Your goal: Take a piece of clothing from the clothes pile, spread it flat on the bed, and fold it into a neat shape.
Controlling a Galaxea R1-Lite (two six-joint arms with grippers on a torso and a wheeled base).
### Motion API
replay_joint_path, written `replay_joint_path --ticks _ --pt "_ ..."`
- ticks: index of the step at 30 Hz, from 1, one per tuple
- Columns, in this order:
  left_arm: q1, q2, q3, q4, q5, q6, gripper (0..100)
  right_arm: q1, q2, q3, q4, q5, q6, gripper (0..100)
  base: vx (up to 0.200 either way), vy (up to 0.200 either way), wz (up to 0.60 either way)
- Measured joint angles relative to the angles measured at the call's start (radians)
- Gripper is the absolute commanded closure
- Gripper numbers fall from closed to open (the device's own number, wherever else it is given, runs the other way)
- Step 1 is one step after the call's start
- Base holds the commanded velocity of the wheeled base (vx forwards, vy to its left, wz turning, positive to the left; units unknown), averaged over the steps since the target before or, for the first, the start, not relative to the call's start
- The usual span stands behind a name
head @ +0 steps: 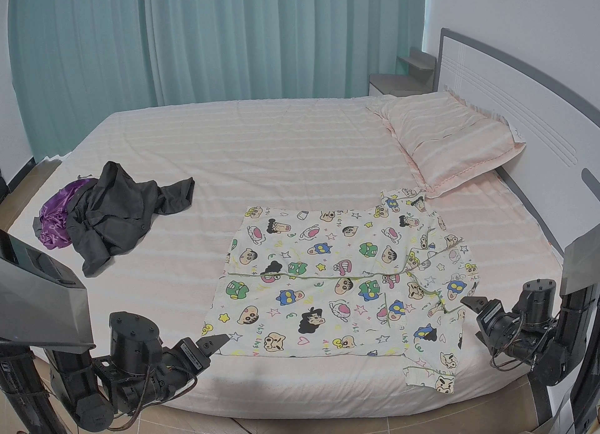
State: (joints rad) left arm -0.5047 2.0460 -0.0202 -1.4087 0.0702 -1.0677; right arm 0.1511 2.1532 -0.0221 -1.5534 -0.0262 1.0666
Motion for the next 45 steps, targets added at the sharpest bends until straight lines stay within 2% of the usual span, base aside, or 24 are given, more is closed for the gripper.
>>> replay_joint_path --ticks 5,10,16,21,26,34,39,45 --pt "0.015 0.016 0.002 -0.008 -0.025 -0.088 0 0.033 0.026 0.004 0.000 -0.067 0.050 0 0.000 0.120 0.00" --pt "0.035 0.036 0.003 -0.020 -0.042 -0.091 0 0.035 0.059 0.004 0.000 -0.083 0.030 0 0.000 0.000 0.00" --pt "0.044 0.055 0.002 -0.028 -0.043 -0.060 0 0.042 0.063 0.005 0.000 -0.120 -0.004 0 0.000 0.000 0.00" --pt "0.048 0.106 -0.018 -0.057 -0.043 -0.004 0 0.051 0.054 0.004 0.000 -0.106 -0.015 0 0.000 0.000 0.00" --pt "0.048 0.148 -0.020 -0.085 -0.043 0.005 0 0.026 0.051 0.004 0.000 -0.089 -0.023 0 -0.200 0.000 0.00" --pt "0.046 0.186 -0.037 -0.088 -0.044 0.013 0 0.021 0.048 0.005 0.000 -0.102 -0.044 0 -0.175 0.000 0.00" --pt "0.046 0.209 -0.082 -0.088 -0.041 0.032 0 0.031 0.041 0.005 0.000 -0.153 -0.058 0 0.000 0.000 0.00" --pt "0.057 0.256 -0.151 -0.086 -0.038 0.143 0 0.054 0.038 0.004 0.000 -0.192 -0.069 0 0.000 0.000 0.00"
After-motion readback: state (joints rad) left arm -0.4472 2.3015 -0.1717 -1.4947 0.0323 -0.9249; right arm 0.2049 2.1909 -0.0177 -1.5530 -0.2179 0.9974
